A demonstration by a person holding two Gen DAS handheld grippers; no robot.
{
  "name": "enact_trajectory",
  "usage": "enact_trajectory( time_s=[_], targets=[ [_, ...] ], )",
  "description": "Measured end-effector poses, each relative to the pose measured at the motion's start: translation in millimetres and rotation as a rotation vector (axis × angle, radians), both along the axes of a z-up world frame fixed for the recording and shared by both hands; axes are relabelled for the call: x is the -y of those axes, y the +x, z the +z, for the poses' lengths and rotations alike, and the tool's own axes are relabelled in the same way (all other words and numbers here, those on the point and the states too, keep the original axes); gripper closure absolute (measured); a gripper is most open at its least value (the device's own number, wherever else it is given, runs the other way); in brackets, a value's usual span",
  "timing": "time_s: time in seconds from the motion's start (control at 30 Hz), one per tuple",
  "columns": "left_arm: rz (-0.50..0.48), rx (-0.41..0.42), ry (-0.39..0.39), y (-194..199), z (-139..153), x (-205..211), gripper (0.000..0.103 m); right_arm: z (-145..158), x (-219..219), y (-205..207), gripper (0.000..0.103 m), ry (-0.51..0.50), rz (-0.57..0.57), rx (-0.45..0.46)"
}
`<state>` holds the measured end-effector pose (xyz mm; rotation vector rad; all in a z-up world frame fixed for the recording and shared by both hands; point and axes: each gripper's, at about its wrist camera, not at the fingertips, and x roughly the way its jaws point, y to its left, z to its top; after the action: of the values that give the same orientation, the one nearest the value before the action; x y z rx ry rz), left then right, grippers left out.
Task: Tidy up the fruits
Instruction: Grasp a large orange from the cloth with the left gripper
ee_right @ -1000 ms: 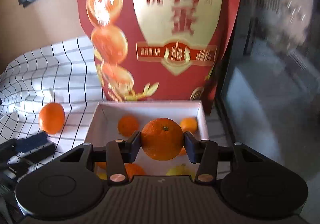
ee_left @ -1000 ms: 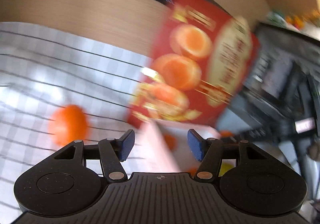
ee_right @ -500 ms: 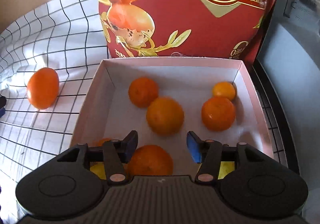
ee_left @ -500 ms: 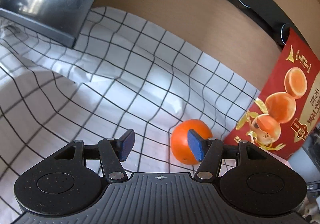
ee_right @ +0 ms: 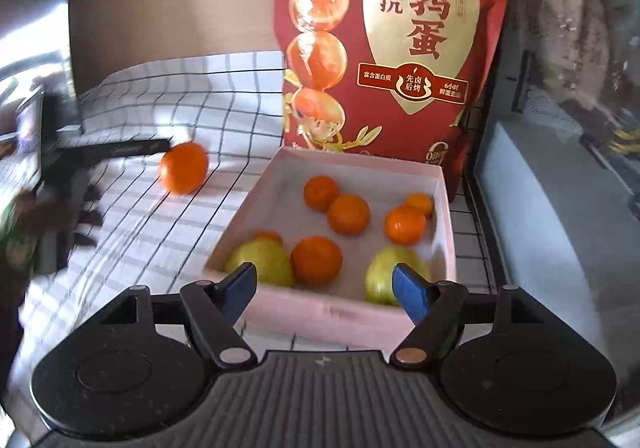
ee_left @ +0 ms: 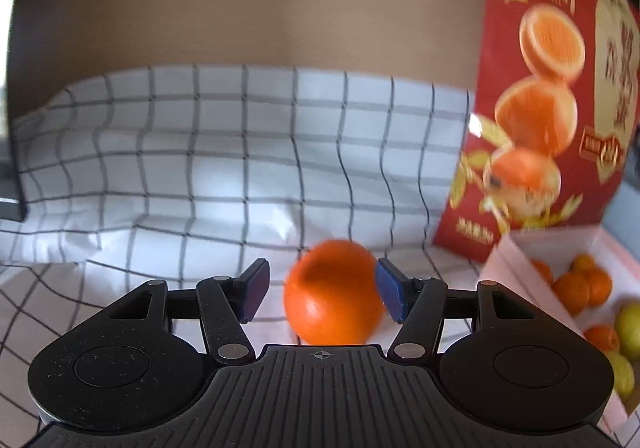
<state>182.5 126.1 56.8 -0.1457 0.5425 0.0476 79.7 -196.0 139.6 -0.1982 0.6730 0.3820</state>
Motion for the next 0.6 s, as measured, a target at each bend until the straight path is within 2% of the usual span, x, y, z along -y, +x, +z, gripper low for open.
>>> enact_trajectory(
  time_s=[0.1,0.13,0.27,0.37,0.43,0.5,0.57,0.6],
  targets=[
    [-0.026,-0.056,0.002,12.5,-6.6,4.9,0.039,-10.9,9.6,-28.1,0.027,-0.030,0.020,0.032],
    [-0.033,-0.071,0.005,16.8,-9.2,7.1,0.034,-13.8,12.2,-36.5,0.027,-0.031,0.025,0.035],
    [-0.012,-0.085,0.114,26.3,-17.0,17.8,0.030,-30.1,17.6,-65.3,0.027,-0.065,0.059,0.063],
    [0.014,-0.101,0.137,35.0,-22.5,17.3,0.027,-48.0,14.8,-78.5,0.027,-0.115,0.087,0.071],
    [0.031,-0.102,0.102,38.4,-25.8,9.3,0.026,-58.5,15.5,-80.6,0.027,-0.116,0.090,0.047],
    [0.031,-0.114,0.029,41.3,-30.8,-1.9,0.026,-67.7,18.5,-77.2,0.027,-0.104,0.086,0.020],
    [0.018,-0.136,-0.056,44.3,-38.3,-12.9,0.027,-74.6,21.4,-73.7,0.022,-0.100,0.069,0.018],
    [0.013,-0.124,-0.066,43.3,-39.5,-14.7,0.027,-77.1,22.2,-73.3,0.022,-0.101,0.064,0.020]
  ],
)
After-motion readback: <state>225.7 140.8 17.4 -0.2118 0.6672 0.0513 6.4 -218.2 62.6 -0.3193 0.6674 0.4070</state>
